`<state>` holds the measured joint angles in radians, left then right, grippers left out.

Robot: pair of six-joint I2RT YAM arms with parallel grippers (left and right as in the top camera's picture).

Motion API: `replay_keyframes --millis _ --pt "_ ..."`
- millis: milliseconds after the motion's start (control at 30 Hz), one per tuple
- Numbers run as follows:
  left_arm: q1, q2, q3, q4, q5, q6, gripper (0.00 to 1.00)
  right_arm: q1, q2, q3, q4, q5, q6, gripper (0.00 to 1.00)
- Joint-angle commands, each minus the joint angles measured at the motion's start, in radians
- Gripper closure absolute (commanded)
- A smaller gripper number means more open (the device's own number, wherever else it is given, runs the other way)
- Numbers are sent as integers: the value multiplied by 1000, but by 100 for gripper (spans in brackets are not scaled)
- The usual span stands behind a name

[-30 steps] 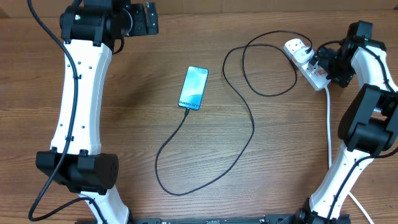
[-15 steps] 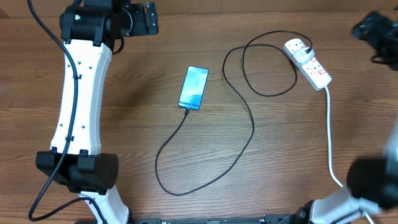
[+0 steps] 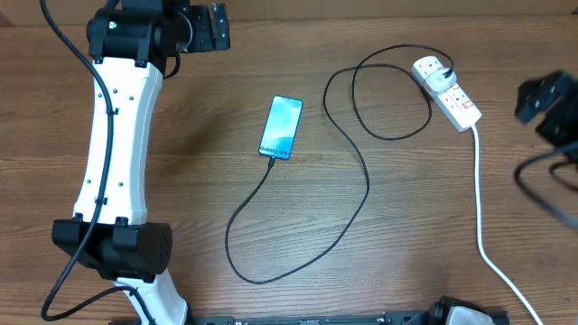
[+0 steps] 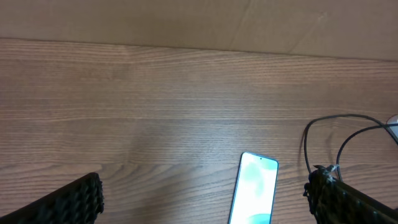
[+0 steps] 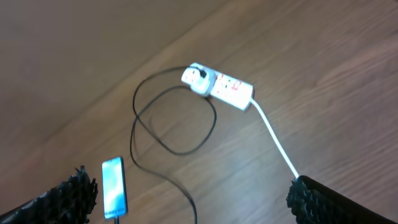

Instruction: Plug charger to phone and switch on socket

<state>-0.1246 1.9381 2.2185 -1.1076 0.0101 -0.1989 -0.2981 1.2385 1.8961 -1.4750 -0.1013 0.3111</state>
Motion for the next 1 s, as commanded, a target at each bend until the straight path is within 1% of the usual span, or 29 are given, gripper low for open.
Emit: replay_keyframes --millis 0,100,167,267,367,967 --pt "-7 5 -1 0 -14 16 0 14 -111 -114 4 -5 17 0" --pt "-7 5 -1 0 -14 16 0 14 -183 -199 -3 -6 67 0" --pt "-7 5 -1 0 -14 16 0 14 -212 -235 -38 -9 104 0" --pt "-7 5 -1 0 -14 16 0 14 -223 -250 -151 -15 113 0" --pt "-7 5 -1 0 -14 16 0 14 -222 -250 -219 -16 112 0" --pt "-7 5 -1 0 -14 16 0 29 -214 -252 -215 -5 104 0"
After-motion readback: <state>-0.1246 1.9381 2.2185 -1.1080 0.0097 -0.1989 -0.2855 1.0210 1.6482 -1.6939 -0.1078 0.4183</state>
